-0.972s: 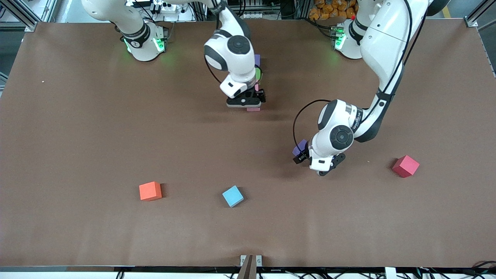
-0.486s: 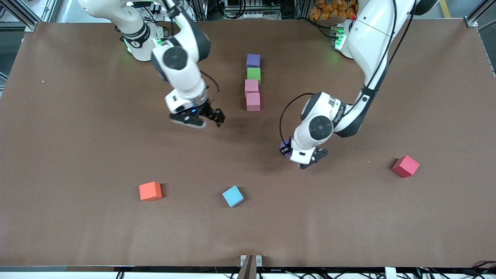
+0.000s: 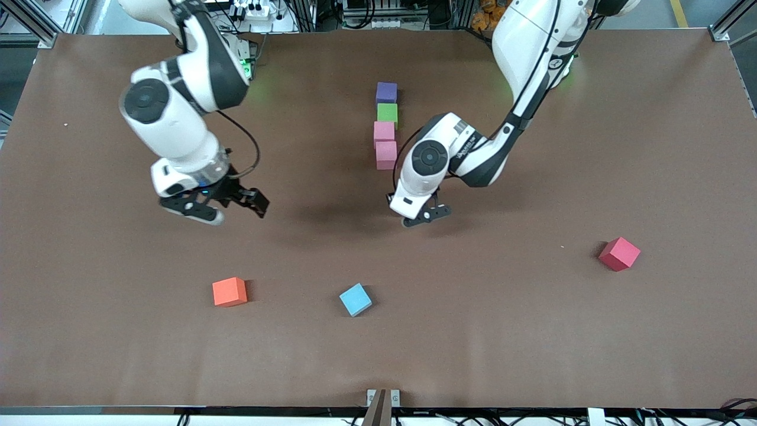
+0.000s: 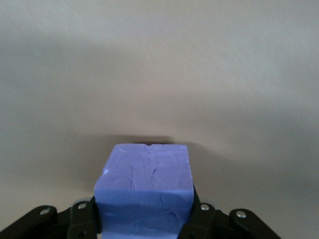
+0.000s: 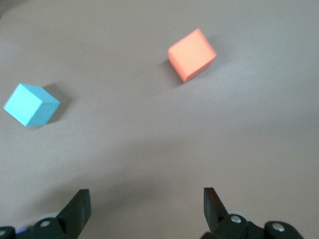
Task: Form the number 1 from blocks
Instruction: 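Carry the lavender cube to the column with the left gripper while the right gripper withdraws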
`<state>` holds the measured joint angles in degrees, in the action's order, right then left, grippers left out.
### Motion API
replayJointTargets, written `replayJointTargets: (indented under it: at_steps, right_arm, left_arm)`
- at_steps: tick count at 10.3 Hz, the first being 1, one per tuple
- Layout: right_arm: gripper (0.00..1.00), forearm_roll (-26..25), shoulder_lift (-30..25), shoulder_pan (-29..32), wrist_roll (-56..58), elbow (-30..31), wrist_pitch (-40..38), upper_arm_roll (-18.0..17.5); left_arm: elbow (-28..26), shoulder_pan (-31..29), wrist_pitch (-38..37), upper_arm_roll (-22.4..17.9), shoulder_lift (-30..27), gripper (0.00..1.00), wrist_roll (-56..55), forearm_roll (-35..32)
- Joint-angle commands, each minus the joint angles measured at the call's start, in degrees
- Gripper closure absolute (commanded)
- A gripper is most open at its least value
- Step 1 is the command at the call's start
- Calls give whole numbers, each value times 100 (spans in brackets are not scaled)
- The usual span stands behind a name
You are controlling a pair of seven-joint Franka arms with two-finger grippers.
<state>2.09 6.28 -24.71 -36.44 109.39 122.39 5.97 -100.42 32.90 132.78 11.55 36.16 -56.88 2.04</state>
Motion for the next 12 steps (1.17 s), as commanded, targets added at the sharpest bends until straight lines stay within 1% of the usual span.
replayJointTargets:
  at_steps: [1,3,5,6,7,9,11,12]
  right_arm:
    - [0,-103,75,422,346,-846,-880,-105]
    - [0,-103,84,825,593,-1215,-1049,-131]
    - [0,-103,198,1169,1136,-1856,-1706,-131]
    - [0,-86,233,1353,1417,-2059,-1953,-131]
    - [0,-77,233,1564,1637,-2140,-2060,-201]
    - [0,-112,242,1977,1954,-2403,-2375,-481]
    - [0,-357,251,2032,2000,-2667,-2850,-500]
    - [0,-358,251,2058,2070,-2720,-2921,-500]
  left_arm:
    - [-57,259,-6,23,-74,100,238,-125]
    - [-83,400,-6,23,-47,100,432,-125]
    - [-127,471,-6,32,-56,100,686,-125]
    - [-127,532,-6,32,-39,100,705,-133]
    - [-127,559,2,32,-30,100,705,-160]
    - [-136,603,2,32,-21,100,705,-177]
    - [-136,638,2,49,-12,100,679,-177]
    - [-136,638,11,75,31,100,661,-177]
